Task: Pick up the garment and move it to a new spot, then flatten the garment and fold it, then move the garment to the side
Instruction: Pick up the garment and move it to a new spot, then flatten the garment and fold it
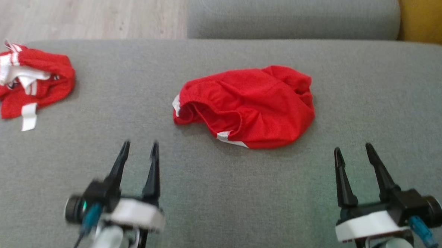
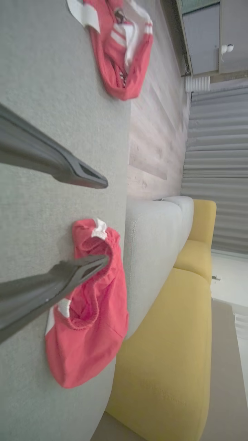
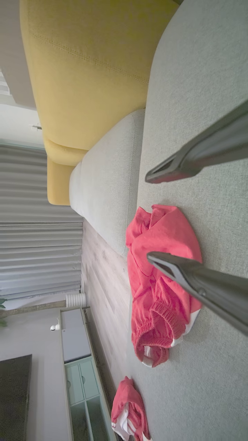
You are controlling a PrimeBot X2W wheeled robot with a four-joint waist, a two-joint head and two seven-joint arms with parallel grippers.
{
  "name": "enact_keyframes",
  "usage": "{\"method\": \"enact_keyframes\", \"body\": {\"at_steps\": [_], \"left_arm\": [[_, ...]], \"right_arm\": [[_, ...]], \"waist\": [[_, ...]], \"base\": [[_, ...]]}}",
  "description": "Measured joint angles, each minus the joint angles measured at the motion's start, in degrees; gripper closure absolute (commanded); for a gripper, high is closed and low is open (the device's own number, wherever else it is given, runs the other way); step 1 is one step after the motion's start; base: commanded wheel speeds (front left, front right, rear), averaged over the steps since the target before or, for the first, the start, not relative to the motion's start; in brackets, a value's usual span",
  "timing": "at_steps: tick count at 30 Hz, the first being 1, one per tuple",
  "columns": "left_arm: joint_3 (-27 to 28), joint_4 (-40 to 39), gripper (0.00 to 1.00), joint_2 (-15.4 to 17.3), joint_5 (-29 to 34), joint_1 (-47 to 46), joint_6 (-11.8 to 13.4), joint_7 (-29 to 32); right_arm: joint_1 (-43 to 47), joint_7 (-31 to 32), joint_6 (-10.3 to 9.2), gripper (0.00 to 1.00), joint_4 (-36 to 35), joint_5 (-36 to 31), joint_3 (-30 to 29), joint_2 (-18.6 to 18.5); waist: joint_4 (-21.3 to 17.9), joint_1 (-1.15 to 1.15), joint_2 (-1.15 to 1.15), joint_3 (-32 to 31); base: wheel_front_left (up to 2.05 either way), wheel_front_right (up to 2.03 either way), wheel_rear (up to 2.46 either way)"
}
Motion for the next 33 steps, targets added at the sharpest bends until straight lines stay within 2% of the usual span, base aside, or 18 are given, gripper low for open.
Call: {"method": "enact_keyframes", "body": {"at_steps": [5,10,17,33], "left_arm": [[2.01,-5.52,0.0,0.27,0.22,9.11,1.41,-0.01],[2.64,-7.77,0.0,0.14,0.14,13.56,1.86,0.0],[3.88,-8.29,0.0,0.09,0.15,15.13,1.85,0.0],[3.97,-7.69,0.0,-0.16,0.23,15.36,1.86,0.0]], "right_arm": [[2.61,0.0,0.0,0.0,0.42,0.82,-0.32,0.05],[4.86,0.0,0.0,0.0,0.77,1.9,-0.94,0.12],[5.34,0.0,0.0,0.0,2.68,5.1,-0.6,0.16],[5.33,0.0,0.0,0.0,4.33,6.04,0.23,0.18]], "waist": [[0.99,0.0,0.0,-2.25],[1.96,0.0,0.0,-3.66],[2.05,0.01,0.0,-4.44],[1.7,0.01,0.0,-4.13]], "base": [[0.0,0.0,0.0],[0.0,0.0,0.0],[0.0,0.0,0.0],[0.0,0.0,0.0]]}}
